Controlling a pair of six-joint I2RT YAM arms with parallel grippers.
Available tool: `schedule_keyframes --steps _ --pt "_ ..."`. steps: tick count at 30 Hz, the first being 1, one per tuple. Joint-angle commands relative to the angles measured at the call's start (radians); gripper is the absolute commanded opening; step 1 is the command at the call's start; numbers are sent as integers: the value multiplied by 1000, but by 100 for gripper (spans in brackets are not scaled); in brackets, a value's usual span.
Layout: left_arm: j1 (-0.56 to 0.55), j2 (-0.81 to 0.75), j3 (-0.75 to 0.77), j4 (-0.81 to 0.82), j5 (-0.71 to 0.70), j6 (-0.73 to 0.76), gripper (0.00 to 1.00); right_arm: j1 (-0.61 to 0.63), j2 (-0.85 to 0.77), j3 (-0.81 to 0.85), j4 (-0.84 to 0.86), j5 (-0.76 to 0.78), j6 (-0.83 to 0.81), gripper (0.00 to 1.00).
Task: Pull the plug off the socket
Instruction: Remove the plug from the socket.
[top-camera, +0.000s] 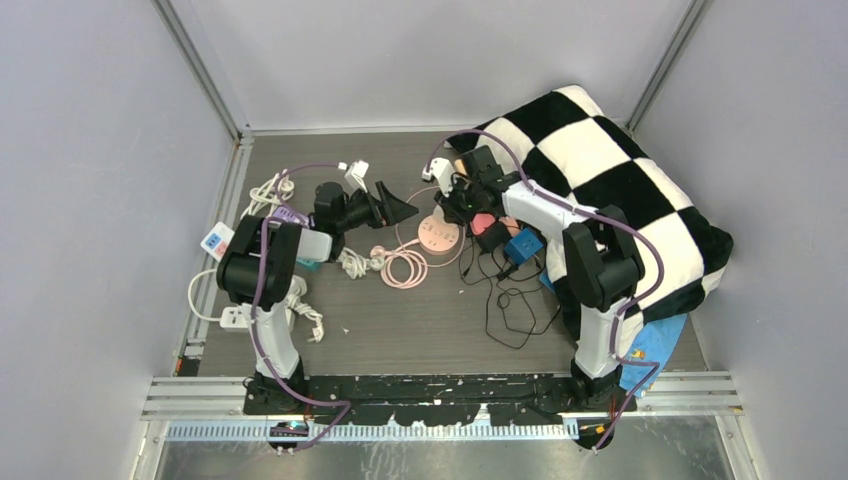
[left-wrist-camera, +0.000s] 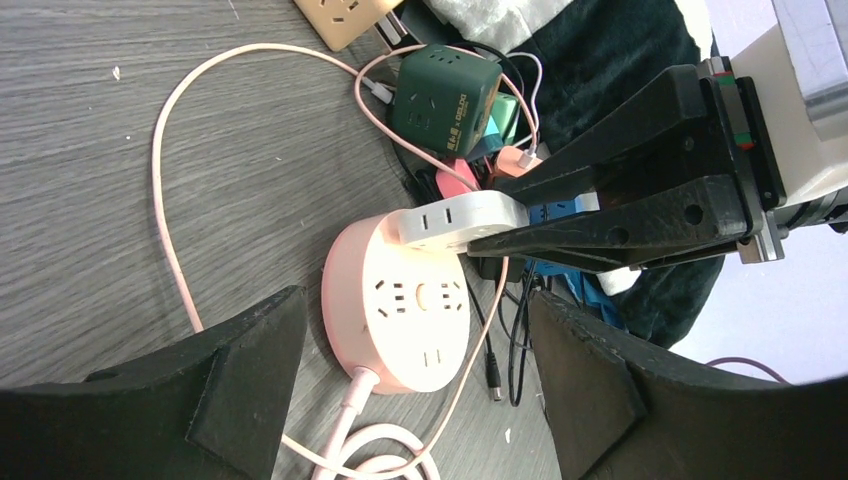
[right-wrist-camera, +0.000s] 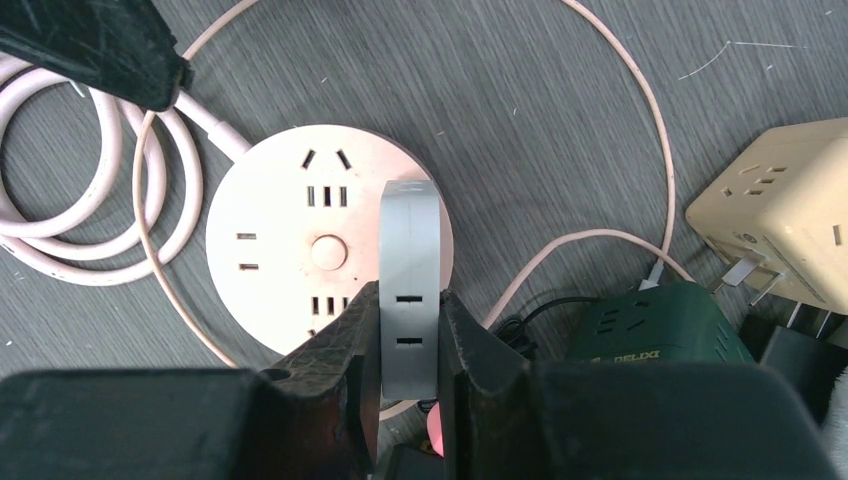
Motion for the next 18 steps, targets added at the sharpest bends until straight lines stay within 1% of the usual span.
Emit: schedule_keyframes --steps 1,14,18 --pt "-4 13 33 15 24 5 82 -2 -77 -35 62 -40 22 1" --pt "-19 39 59 32 68 -22 80 -30 -129 -177 231 -77 80 1" --pt "-26 59 79 32 91 -29 76 -39 -148 -202 260 -87 89 1"
